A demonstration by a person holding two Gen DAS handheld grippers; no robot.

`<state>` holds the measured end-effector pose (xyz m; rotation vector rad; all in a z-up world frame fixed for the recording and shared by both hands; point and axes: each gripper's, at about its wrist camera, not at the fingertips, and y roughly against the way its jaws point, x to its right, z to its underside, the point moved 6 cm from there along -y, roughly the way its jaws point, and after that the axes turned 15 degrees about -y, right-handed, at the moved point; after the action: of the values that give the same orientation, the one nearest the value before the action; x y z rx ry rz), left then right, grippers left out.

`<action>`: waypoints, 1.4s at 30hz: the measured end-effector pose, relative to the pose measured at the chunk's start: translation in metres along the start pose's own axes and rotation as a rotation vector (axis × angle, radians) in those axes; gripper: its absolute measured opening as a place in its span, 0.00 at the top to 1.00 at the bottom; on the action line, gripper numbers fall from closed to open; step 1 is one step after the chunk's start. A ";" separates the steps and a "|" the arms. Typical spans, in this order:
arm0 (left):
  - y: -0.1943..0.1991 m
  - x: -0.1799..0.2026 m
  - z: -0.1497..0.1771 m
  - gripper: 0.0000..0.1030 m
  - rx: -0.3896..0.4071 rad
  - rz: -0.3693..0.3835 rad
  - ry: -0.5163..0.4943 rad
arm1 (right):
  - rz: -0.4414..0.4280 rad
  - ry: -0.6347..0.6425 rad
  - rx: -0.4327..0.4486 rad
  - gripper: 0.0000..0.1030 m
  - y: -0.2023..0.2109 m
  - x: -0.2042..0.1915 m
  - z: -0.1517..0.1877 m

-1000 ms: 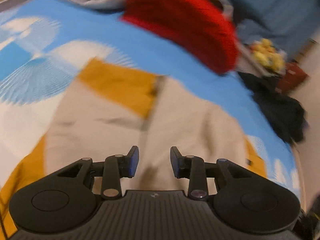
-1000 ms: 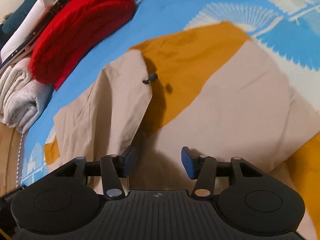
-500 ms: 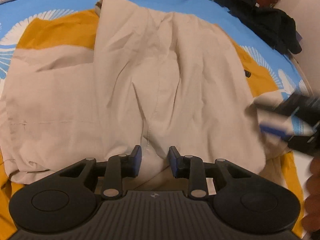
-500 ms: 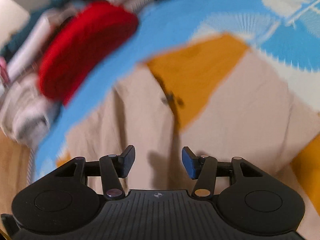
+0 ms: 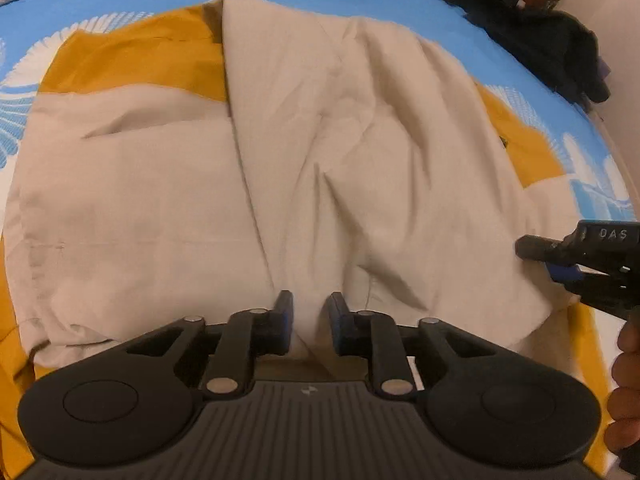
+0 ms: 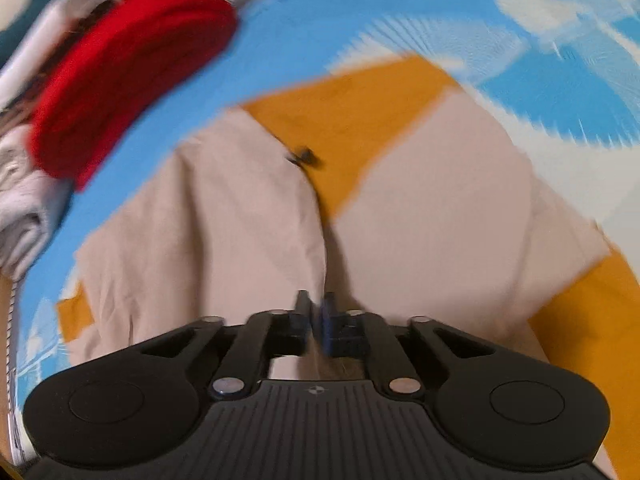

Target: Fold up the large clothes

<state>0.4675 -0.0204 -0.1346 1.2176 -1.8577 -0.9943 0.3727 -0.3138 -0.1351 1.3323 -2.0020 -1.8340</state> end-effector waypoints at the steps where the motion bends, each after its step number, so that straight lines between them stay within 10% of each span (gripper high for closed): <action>1: 0.005 -0.001 -0.004 0.81 0.012 0.000 0.012 | 0.019 -0.011 -0.022 0.75 -0.006 0.003 0.001; 8: 0.048 0.006 -0.025 0.78 0.279 0.089 0.035 | -0.096 0.145 0.188 0.60 0.028 -0.033 -0.006; 12: 0.022 0.030 -0.017 0.78 0.205 0.126 -0.028 | -0.178 0.154 0.063 0.60 0.015 -0.043 0.005; 15: -0.004 0.033 0.001 0.74 0.052 0.027 -0.086 | -0.017 0.150 -0.068 0.60 -0.016 -0.023 0.018; 22: 0.038 0.002 -0.013 0.70 0.215 0.003 0.047 | -0.048 0.209 -0.053 0.61 -0.013 -0.030 0.018; 30: 0.033 -0.029 -0.004 0.67 0.189 0.006 0.236 | -0.061 0.219 -0.044 0.60 -0.003 -0.021 0.021; 34: 0.022 -0.025 -0.002 0.69 0.145 -0.028 0.197 | -0.049 0.237 -0.054 0.60 -0.005 -0.030 0.025; 36: 0.015 -0.026 0.004 1.00 0.112 0.001 0.237 | -0.022 0.243 -0.068 0.60 -0.011 -0.029 0.026; 42: 0.038 -0.022 -0.011 0.99 0.181 -0.197 0.059 | -0.031 0.258 -0.080 0.60 -0.013 -0.033 0.028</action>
<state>0.4681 0.0076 -0.0993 1.5458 -1.8393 -0.8977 0.3817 -0.2695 -0.1384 1.4973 -1.7696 -1.6374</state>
